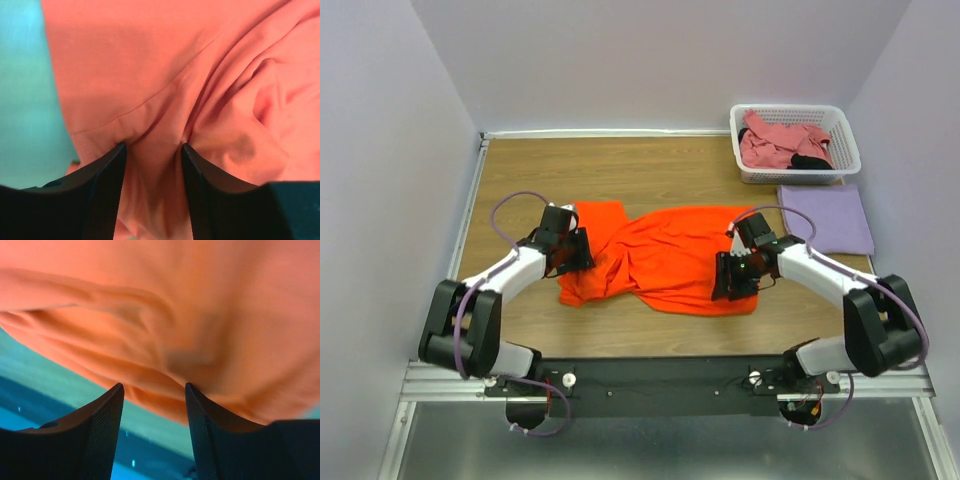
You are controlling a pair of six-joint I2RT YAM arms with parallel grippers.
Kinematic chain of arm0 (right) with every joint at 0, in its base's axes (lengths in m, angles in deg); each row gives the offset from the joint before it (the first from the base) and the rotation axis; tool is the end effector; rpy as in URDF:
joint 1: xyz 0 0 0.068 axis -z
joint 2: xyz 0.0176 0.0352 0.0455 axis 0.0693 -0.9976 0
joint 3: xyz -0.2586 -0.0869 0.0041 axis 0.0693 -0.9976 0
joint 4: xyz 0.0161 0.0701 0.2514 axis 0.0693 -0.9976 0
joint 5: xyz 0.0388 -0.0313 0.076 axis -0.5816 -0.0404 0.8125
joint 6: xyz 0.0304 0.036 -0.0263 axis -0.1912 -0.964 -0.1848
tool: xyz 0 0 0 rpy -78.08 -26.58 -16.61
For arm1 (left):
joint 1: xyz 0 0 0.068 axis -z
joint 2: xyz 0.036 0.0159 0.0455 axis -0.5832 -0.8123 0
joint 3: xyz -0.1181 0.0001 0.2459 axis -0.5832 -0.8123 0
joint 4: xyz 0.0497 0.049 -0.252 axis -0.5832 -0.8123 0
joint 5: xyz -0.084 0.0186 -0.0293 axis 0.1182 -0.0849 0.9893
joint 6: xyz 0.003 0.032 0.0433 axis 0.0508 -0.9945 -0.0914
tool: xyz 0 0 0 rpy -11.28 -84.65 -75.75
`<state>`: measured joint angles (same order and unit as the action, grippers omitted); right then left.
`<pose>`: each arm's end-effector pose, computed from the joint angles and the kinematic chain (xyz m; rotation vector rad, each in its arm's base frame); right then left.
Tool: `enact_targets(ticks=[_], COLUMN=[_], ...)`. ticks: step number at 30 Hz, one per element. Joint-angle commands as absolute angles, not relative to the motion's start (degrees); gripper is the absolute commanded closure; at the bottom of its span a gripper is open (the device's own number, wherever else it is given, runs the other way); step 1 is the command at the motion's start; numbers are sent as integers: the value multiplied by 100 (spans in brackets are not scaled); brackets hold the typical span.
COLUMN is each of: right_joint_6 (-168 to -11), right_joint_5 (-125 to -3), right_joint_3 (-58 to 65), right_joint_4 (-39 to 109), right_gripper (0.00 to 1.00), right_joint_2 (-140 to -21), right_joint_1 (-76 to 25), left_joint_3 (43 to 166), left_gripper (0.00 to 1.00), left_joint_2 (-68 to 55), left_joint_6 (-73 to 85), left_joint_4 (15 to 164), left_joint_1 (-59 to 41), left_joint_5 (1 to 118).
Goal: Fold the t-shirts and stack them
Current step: Flatten the tshirt out
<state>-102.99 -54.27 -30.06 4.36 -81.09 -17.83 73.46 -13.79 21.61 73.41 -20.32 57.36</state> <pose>0.2235 0.1008 0.1625 -0.1145 2.8843 0.5804 0.2604 -0.0755 0.1682 -0.2202 2.5741 -0.4239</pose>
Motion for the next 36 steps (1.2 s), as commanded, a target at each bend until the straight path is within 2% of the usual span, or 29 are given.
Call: enact_targets(ticks=[1, 5, 9, 12, 18, 26, 36], right_joint_6=[-10245, -10209, -10113, -10069, -10279, -10552, -10429], right_joint_5=[-5465, -5797, -6472, -6958, -6941, -7047, -7126], right_joint_3=[-2931, -2099, -1411, -1032, -646, -820, -1558], right_joint_4=[-785, -945, -559, -154, 724, 1314, 1420], right_gripper=[40, 40, 42, 48, 49, 49, 49], right_joint_2=[-7594, -7637, -7935, -8400, -9323, -9957, -9826], right_joint_1=[-1809, -1809, -1800, -1678, -1247, -983, -614], left_joint_3=[7099, 7501, 8011, 8530, 9287, 9411, 8910], left_gripper=[43, 35, 34, 37, 48, 51, 51], left_joint_2=[-621, -224, -565, -1242, -2472, -3203, -3239], left_joint_6=[2528, 2327, 2063, 1966, 1825, 1667, 1561], left_joint_4=[6664, 6530, 6942, 7206, 7356, 7216, 7207], left_joint_1=[-2109, -2118, -2118, -2118, -2100, -2144, -2346], left_joint_5=[5778, 5410, 5162, 5154, 5154, 4644, 4556])
